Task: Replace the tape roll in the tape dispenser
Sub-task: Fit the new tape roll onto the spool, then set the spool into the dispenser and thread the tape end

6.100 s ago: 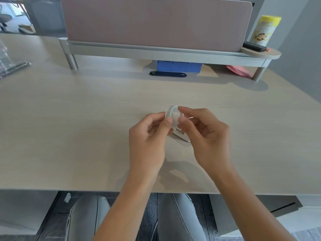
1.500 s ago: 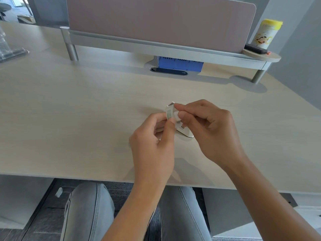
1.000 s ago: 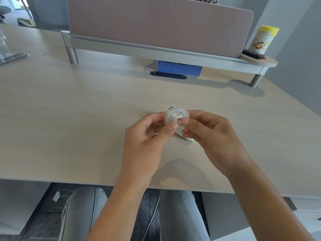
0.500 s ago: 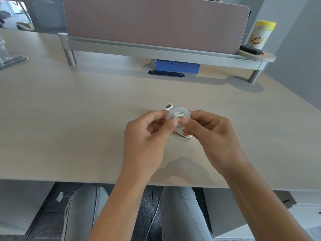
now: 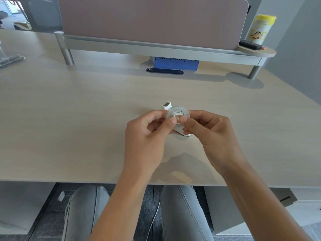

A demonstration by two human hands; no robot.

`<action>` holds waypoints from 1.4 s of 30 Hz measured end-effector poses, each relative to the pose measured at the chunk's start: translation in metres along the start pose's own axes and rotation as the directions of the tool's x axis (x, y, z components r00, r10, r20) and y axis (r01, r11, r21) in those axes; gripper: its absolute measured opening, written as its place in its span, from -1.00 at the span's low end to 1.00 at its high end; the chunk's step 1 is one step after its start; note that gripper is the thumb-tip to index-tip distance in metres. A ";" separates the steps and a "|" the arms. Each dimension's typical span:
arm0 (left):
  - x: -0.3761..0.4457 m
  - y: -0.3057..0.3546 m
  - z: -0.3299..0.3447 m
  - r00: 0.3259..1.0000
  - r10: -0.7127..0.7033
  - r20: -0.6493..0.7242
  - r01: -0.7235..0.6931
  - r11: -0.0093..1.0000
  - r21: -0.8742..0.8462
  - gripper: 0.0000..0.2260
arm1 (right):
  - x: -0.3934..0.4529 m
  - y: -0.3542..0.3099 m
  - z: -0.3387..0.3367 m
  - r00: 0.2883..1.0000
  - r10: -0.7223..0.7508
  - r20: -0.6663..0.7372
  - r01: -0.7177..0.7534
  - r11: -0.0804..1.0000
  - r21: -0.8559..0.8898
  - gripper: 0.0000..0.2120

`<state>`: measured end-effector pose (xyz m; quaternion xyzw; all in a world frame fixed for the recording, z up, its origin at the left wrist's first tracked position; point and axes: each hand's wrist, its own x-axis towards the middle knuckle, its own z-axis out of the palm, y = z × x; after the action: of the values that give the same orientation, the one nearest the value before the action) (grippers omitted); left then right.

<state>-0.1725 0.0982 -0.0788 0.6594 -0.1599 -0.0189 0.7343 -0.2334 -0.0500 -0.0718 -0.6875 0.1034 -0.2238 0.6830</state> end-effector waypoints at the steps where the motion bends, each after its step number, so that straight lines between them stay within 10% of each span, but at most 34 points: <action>1: 0.000 0.000 0.000 1.000 -0.006 -0.002 0.006 1.000 0.002 -0.89 | 0.000 0.001 0.000 1.000 0.001 0.000 -0.001 1.000 -0.003 -0.89; 16: 0.004 -0.001 0.005 1.000 -0.023 -0.015 0.024 0.998 0.057 -0.90 | 0.005 0.005 -0.003 0.999 -0.008 -0.034 0.006 0.998 -0.056 -0.88; 23: 0.020 0.002 0.004 0.979 -0.048 0.200 0.004 0.977 0.215 -0.81 | 0.013 0.007 -0.018 0.997 0.059 0.040 -0.052 0.988 -0.149 -0.87; 29: 0.066 -0.010 0.007 0.972 -0.078 0.222 -0.079 0.780 0.621 -0.58 | 0.026 0.016 -0.034 0.959 -0.008 -0.283 -0.059 0.972 -0.228 -0.92; 33: 0.080 -0.014 0.018 0.935 -0.228 0.273 -0.028 0.718 0.696 -0.59 | 0.033 0.026 -0.032 0.955 -0.038 -0.295 -0.068 0.938 -0.339 -0.93; 42: 0.052 -0.038 0.013 0.978 -0.067 0.195 -0.090 0.712 0.697 -0.38 | 0.043 0.031 -0.039 0.977 -0.098 -0.189 -0.002 0.885 -0.465 -0.88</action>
<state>-0.1200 0.0687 -0.1039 0.8821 -0.2344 -0.0203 0.4082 -0.2077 -0.1053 -0.0962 -0.8056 0.2072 -0.2800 0.4792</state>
